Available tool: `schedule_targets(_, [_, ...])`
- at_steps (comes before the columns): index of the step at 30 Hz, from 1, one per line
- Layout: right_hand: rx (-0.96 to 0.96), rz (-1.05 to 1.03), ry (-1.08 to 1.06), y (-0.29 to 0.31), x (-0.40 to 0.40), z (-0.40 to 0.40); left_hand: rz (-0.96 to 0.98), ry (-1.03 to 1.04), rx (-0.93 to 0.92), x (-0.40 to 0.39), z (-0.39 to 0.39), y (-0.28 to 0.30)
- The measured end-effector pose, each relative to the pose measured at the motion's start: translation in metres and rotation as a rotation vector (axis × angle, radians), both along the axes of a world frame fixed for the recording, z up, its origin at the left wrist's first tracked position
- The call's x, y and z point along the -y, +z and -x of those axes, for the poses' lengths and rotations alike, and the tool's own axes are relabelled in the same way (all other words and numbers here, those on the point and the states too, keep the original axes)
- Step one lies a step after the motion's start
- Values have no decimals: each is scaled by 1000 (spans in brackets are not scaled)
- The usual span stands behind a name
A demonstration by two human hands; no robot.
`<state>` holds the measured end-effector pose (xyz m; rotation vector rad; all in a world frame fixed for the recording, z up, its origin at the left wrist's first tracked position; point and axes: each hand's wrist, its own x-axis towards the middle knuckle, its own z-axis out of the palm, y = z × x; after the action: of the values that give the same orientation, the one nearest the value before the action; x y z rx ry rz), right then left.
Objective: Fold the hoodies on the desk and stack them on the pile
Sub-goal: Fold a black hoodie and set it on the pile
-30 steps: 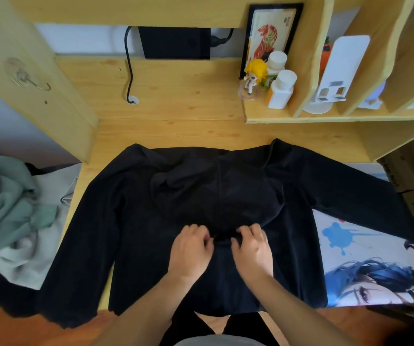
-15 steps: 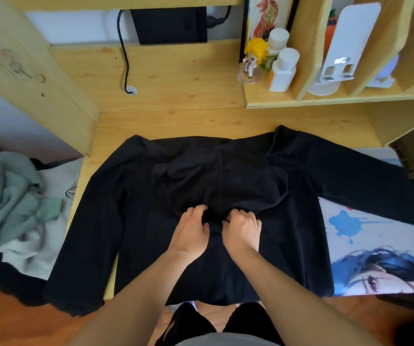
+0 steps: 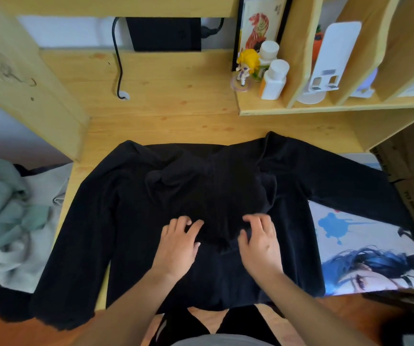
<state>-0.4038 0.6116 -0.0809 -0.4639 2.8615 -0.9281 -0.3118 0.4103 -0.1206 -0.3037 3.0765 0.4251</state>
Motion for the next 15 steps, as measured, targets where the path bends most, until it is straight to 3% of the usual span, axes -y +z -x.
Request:
schedule_targets(3, [-98,-103,196,-2,8,34,-4,-128,-46,-4,5,0])
schedule_targets(8, [156,-593,360,-18,-18,66,28,-289,33,-1,8,2])
schedule_targets(10, [190,-700,444,-22,-31,70,32,-380,43,2,-2,7])
schedule_targets(13, [94,-564,398,-14,-25,77,24,-467,38,15,-12,21])
schedule_targets(15, [-83,-370,321,-9,-11,92,-17,-312,-52,32,6,30])
